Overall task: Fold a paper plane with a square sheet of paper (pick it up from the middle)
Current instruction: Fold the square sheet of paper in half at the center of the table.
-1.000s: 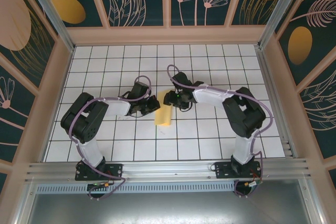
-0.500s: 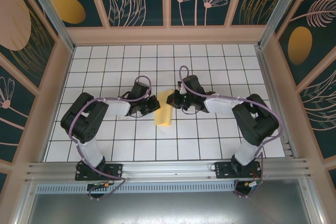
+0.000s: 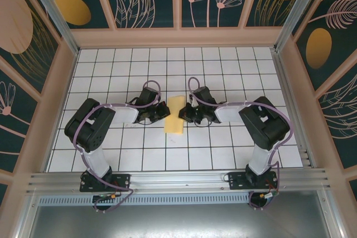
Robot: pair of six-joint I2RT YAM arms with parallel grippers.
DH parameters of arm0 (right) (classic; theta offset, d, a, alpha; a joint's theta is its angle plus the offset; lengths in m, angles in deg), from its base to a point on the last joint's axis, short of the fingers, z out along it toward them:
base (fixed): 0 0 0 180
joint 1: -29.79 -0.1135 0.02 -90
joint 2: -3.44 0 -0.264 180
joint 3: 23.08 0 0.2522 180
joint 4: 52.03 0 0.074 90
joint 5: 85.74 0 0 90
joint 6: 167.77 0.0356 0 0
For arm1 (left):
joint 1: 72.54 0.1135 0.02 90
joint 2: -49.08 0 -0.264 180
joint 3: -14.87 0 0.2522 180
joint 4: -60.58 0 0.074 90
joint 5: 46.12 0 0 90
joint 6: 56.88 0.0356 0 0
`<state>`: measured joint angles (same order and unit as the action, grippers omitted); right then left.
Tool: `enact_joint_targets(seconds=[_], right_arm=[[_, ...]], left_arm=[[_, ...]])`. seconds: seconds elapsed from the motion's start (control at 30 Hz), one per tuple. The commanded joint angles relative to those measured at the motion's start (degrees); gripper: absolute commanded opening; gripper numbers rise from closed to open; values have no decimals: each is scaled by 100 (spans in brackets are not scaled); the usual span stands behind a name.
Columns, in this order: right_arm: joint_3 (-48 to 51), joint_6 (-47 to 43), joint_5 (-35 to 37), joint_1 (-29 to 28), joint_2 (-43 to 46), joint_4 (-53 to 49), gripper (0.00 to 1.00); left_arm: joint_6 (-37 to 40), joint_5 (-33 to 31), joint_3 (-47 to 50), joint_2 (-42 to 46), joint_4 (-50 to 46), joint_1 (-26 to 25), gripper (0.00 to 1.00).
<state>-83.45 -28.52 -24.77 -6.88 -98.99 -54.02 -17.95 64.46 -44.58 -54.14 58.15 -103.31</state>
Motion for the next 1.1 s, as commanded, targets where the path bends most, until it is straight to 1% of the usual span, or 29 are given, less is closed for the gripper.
enact_joint_targets(seconds=[0.0,0.3,0.43,0.53,0.6,0.97,1.07], right_arm=[[241,-205,-68,76,-73,213,0],[618,-269,18,125,-155,379,0],[548,-268,-50,127,187,443,0],[532,-249,-249,102,531,697,0],[568,-152,-469,84,581,911,0],[1070,22,-532,-31,177,1319,0],[1125,-62,-336,-57,142,1064,0]], left_arm=[[148,-150,157,-269,-368,-48,0],[158,-159,166,-286,-395,-44,0],[155,-159,174,-256,-404,-48,0],[164,-186,192,-217,-435,-48,0],[163,-186,187,-207,-430,-44,0],[185,-161,192,-207,-430,-50,0],[180,-164,192,-213,-430,-48,0]])
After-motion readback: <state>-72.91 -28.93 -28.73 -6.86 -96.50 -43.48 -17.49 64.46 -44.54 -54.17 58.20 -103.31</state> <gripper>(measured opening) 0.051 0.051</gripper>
